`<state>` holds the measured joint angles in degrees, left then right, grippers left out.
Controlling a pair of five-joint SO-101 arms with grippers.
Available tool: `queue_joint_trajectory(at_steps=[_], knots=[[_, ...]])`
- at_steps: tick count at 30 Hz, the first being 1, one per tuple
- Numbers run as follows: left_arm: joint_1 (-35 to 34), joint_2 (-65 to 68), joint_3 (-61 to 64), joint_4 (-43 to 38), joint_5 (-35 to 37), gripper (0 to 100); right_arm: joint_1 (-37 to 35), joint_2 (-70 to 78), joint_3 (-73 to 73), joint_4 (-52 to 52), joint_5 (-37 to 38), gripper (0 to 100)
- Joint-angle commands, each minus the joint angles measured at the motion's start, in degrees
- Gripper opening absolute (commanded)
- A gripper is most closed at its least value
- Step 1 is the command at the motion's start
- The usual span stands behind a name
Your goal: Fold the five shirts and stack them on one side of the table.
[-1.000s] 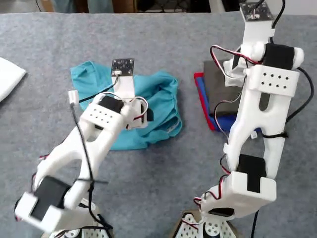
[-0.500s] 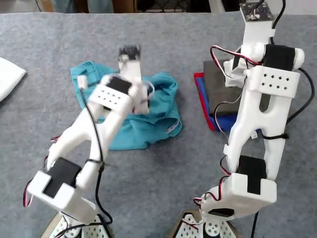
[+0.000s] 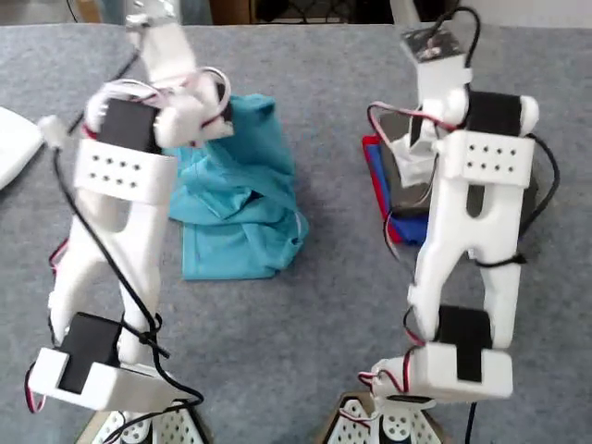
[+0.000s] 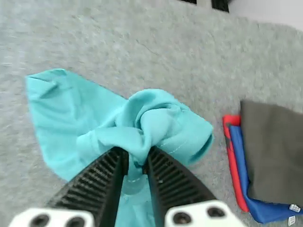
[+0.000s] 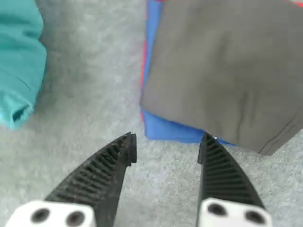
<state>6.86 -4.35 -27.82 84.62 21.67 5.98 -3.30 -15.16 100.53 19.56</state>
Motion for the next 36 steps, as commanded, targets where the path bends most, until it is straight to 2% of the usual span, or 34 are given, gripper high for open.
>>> queue_joint_trajectory(at_steps=[1, 5, 9, 13, 19, 22, 27, 31, 33, 36], knots=[[-5.76, -2.90, -10.42, 7.38, -0.18, 3, -3.25, -6.90, 5.23, 0.35, 4.13, 22.2], [-16.66, -2.90, -14.90, 14.86, -0.44, 3, -10.99, -10.33, 14.02, -0.18, 6.51, 22.2], [-29.67, -2.90, -15.25, 15.56, -0.53, 3, -18.90, -11.47, 19.38, -2.55, 6.42, 22.2], [-39.25, -2.81, -18.24, 13.01, -0.62, 3, -23.91, -11.38, 19.74, -3.96, 6.42, 22.2], [-50.59, -2.46, -31.69, 2.29, -0.62, 3, -24.88, -11.47, 18.24, -4.84, 6.42, 22.2], [-52.88, -2.46, -38.29, -5.54, -1.58, 3, -24.70, -11.56, 16.40, -4.57, 6.42, 22.2], [-52.97, -2.90, -46.81, -20.04, -6.51, 3, -24.70, -11.56, 13.85, -4.57, 6.42, 22.2], [-53.05, -2.90, -49.36, -32.26, -8.26, 3, -24.62, -11.56, 12.53, -4.57, 6.42, 22.2], [-51.91, -2.99, -49.80, -33.14, -8.79, 3, -24.62, -11.56, 12.35, -4.57, 6.42, 22.2], [-43.03, -2.55, -49.19, -27.25, -10.81, 3, -24.62, -11.56, 12.35, -4.57, 6.42, 22.2]])
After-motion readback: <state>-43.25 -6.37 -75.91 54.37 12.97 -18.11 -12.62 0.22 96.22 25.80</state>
